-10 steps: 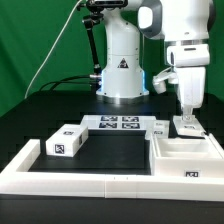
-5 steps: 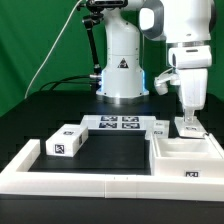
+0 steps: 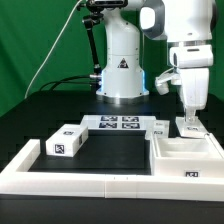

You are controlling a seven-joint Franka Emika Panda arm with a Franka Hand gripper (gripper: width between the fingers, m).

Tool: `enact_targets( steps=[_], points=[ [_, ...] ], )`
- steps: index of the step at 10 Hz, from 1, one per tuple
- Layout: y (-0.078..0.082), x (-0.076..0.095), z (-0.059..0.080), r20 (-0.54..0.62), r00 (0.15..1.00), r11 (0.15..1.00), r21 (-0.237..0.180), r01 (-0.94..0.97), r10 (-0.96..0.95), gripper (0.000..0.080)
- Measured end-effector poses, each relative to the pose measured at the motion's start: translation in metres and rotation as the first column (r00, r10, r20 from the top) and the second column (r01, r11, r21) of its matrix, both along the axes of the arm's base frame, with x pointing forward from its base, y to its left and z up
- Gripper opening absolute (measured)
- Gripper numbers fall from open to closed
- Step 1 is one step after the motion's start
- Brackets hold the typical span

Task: Assemble cabinet

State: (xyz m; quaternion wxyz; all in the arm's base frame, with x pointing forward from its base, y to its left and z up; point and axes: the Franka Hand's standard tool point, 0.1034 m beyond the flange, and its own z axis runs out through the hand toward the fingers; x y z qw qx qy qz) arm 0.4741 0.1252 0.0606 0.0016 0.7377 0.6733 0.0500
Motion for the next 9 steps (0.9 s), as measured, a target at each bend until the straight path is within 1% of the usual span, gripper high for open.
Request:
enact_targets(
  steps=[2,7,8,9],
  points=[
    [-0.002,0.006,-0.001,-0.007,1.000,1.000,-0.002,0.007,-0.007,0.0068],
    [-0.004,0.007,-0.003,-0.008,1.000,1.000,-0.002,-0.001,0.001,0.0068],
    [-0.008,0.009,-0.005,-0.011,1.000,1.000,-0.005,-0.027,0.027,0.0068],
    [-0.007,0.019,-0.003,-0.016,0.999,1.000,-0.008,-0.028,0.028,0.0068]
  ],
)
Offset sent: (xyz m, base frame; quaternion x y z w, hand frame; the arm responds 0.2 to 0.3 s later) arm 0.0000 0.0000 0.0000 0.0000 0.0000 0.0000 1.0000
